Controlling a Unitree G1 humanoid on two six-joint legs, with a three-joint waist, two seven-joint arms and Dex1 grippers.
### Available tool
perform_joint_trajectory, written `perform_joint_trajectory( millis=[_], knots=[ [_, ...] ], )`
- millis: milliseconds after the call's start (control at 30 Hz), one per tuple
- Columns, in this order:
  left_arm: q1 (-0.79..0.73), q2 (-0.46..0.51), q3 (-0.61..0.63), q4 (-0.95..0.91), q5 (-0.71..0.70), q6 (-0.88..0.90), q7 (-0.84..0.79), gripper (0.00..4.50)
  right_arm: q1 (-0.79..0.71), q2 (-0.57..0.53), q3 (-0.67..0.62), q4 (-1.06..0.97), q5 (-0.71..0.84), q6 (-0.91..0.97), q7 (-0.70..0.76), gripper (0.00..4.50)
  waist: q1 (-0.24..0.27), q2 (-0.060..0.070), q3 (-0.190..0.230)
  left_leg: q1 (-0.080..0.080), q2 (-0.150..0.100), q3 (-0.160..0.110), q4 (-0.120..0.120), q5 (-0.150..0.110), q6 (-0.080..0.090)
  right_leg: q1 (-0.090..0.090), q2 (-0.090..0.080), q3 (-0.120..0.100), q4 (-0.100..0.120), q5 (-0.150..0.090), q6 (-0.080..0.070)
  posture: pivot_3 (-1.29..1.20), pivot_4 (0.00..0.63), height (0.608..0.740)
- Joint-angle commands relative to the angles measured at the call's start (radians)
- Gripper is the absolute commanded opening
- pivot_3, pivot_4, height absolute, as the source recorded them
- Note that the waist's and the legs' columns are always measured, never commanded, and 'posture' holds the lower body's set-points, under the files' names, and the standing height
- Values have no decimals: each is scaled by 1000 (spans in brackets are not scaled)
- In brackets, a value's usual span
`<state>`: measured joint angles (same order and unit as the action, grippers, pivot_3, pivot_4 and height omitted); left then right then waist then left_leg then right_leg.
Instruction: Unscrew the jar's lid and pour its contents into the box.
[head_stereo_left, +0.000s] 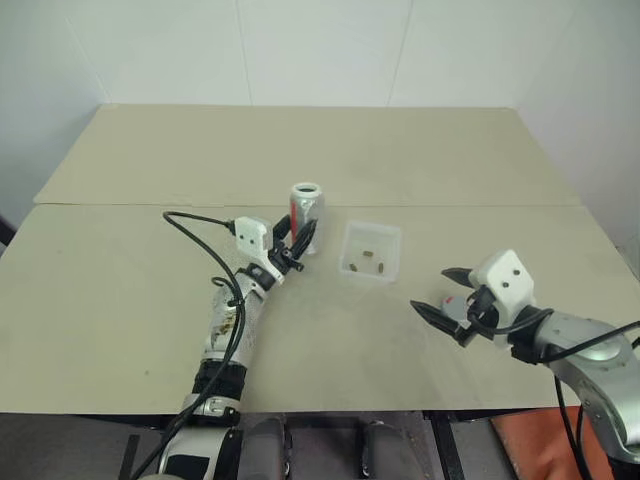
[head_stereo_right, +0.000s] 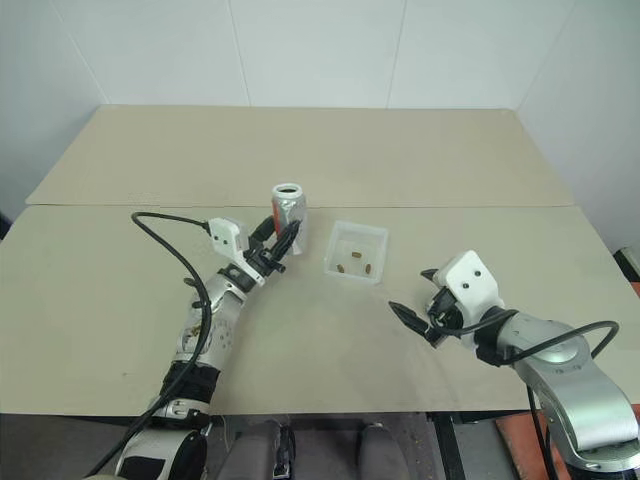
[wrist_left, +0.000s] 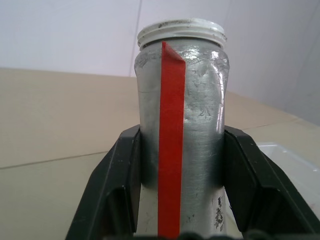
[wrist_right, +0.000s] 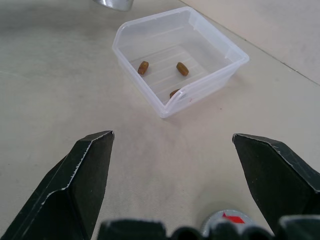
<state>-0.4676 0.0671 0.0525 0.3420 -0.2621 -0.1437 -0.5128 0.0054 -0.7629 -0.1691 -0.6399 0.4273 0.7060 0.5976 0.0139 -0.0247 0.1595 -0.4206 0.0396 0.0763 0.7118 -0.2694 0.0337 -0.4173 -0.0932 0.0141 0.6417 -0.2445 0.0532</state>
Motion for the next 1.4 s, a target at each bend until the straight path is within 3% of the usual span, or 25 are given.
perform_joint_trajectory(
  millis=[33,267,500,533,567,733,867,1167,1400],
  knots=[
    [25,31,-26,26,80,-121,4,1958,-1,1,-9,-28,-11,-29,-3,4471,-1,0,0,0,0,0,0,0,0,0,0,0,0,0,0,0,150,740],
    [56,32,-26,117,129,-256,39,1958,4,-7,-19,-40,11,-8,24,4471,-1,0,-1,1,0,0,0,0,0,1,0,0,-1,0,0,0,150,740],
    [80,28,-24,110,64,-237,-18,1958,17,-17,-25,-37,-3,-21,45,4471,-2,1,-3,1,0,0,0,0,0,1,0,0,-1,0,0,0,150,740],
    [82,28,-23,108,63,-237,-17,2670,17,-17,-26,-37,-4,-21,45,4500,-2,1,-4,2,0,0,0,0,0,1,0,0,-1,0,0,0,150,740],
    [85,27,-23,107,78,-250,2,2816,15,-17,-26,-36,-5,-20,45,4500,-2,2,-7,2,0,0,0,0,0,1,0,0,-1,0,0,0,150,740],
    [95,22,-29,95,106,-269,38,4438,11,-17,-26,-28,-13,-24,46,4500,-3,3,-9,6,0,0,-1,-1,1,6,0,0,-3,0,0,0,150,740],
    [114,21,-32,65,101,-257,45,4479,2,-14,-19,-19,-19,-24,43,4500,-3,3,-10,14,1,0,-3,-2,2,15,0,0,-11,0,0,0,150,740],
    [194,50,-39,-10,96,-235,32,4479,-1,-9,-11,-9,-29,-15,32,4500,-7,4,-14,14,1,1,-4,-2,2,15,0,0,-11,0,0,0,150,740],
    [285,144,-54,-31,138,-279,-19,4479,-5,-17,0,6,-41,-11,33,4500,-26,5,-22,19,2,3,-10,-2,2,15,1,2,-11,0,-1,0,150,740]
  ],
)
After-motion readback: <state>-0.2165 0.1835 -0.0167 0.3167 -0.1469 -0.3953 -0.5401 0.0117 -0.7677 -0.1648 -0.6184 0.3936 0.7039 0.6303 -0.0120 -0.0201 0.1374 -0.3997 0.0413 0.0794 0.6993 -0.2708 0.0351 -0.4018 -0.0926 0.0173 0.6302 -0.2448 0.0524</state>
